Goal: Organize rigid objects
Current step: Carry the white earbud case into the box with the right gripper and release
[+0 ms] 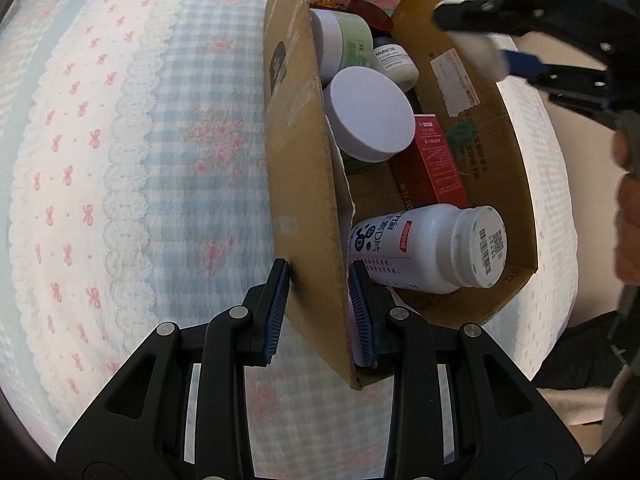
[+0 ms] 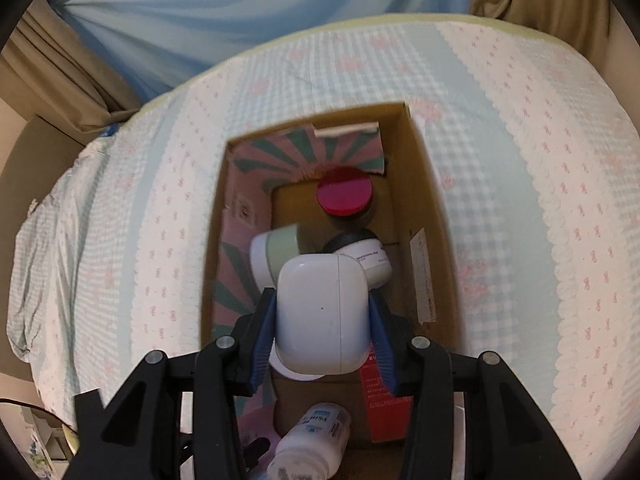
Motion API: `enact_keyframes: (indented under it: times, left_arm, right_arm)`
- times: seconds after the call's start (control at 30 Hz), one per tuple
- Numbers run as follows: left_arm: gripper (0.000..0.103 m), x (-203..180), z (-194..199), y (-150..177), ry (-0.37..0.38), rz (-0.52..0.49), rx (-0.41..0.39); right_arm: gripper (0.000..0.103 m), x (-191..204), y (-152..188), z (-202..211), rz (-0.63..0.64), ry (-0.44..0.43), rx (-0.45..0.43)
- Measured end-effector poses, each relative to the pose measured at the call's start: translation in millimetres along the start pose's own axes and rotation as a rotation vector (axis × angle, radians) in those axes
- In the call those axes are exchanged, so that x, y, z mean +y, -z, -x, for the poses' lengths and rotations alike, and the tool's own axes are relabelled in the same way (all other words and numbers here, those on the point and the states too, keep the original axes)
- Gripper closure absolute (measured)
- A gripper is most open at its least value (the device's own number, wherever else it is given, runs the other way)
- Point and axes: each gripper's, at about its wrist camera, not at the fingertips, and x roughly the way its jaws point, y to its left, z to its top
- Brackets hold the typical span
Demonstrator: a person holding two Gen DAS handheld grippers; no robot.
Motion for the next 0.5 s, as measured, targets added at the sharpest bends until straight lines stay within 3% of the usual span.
enact_keyframes:
  times: [0.37, 0.43, 0.47, 0.5]
  left_arm:
    - [0.075, 2, -5, -8, 0.002, -0.014, 0.018]
    - [0.075, 1, -4, -8, 0.004, -0.014, 0.019]
    - [0.075, 1, -3, -9, 0.004, -0.016, 0.021]
    - [0.075, 1, -3, -10, 0.003, -0.017, 0.020]
  right_arm:
    - [0.062, -2, -3, -23, -0.014, 0.014, 0.035]
    - [0.042, -5, -3, -25, -0.021, -0.018, 0.044]
    - [0.011, -6, -2, -25, -0.025, -0.027, 0.045]
    - [0.000, -7, -1, -24, -0.033, -0.030, 0.056]
